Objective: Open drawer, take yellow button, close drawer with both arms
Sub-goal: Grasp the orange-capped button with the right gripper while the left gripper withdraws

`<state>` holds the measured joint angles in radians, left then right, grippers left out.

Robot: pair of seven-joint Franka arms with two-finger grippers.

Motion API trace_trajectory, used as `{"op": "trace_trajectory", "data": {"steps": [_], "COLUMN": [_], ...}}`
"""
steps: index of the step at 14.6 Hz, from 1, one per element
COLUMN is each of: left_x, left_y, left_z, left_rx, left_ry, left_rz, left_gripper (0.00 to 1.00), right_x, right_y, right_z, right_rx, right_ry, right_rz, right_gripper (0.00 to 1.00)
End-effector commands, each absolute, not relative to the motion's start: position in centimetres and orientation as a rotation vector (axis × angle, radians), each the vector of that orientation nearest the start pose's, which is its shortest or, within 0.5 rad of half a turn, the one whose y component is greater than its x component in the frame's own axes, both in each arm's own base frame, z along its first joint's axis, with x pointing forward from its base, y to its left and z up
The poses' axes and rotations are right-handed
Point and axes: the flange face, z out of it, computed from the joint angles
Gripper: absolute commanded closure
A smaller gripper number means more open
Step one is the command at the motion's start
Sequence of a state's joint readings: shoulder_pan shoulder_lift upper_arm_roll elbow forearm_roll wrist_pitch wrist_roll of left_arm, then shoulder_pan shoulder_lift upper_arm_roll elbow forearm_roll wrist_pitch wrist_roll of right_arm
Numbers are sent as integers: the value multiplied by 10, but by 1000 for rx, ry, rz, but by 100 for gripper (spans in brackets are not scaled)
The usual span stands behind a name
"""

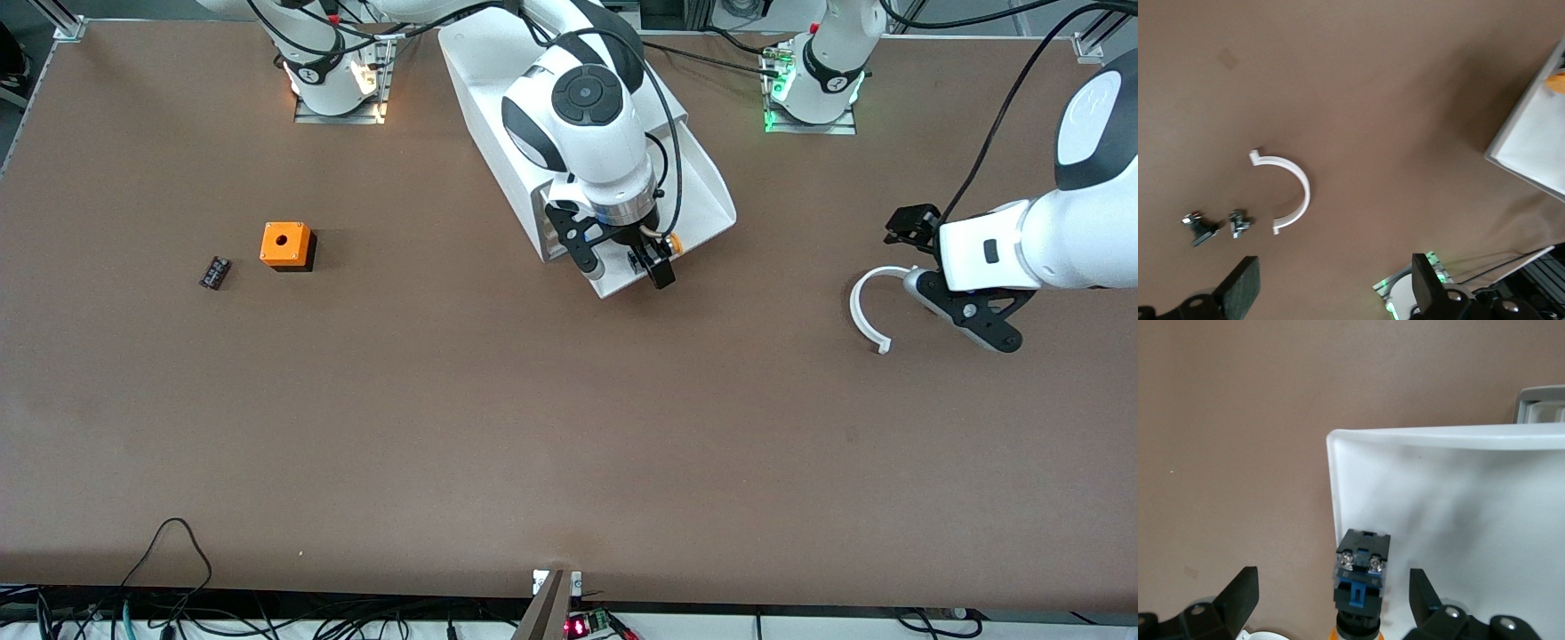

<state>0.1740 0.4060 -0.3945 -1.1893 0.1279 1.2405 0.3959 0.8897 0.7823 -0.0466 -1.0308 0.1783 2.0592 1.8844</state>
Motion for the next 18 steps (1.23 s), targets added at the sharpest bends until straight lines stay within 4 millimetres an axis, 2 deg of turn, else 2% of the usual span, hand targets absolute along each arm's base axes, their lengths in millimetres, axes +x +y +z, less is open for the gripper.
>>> {"op": "trace_trajectory", "data": {"steps": [1, 4, 5, 8, 9, 10, 15, 16, 18], "left_x": [627, 629, 630, 632, 633, 633, 636, 637, 638], "left_y": [-71, -90, -90, -89, -86, -86, -84, -81, -79], "left_z": [554, 557, 558, 558, 558, 558, 554, 553, 550], "left_rx": [-2949, -2936, -2940, -2945, -2945, -2947, -2946, -2949, -2953], "left_ry": [882, 916, 915, 915, 906, 906, 900, 892, 881], "left_rz": [476, 426, 400, 386, 387, 387, 381, 381, 385], "left_gripper": [0, 0, 0, 0, 0, 0, 0, 0, 0], "right_x": [506, 503, 504, 505, 505, 505, 508, 510, 525], "right_y": [606, 607, 606, 604, 604, 604, 597, 594, 574], "right_z": [404, 399, 399, 403, 405, 406, 419, 439, 459], "right_rx": [-2432, -2441, -2444, -2447, -2445, -2443, -2448, -2431, -2438], "right_ry": [1516, 1518, 1518, 1516, 1514, 1515, 1519, 1503, 1463], "right_rz": [184, 187, 189, 192, 191, 191, 183, 176, 159], "right_gripper": [0, 0, 10, 71, 88, 100, 100, 100, 100]}}
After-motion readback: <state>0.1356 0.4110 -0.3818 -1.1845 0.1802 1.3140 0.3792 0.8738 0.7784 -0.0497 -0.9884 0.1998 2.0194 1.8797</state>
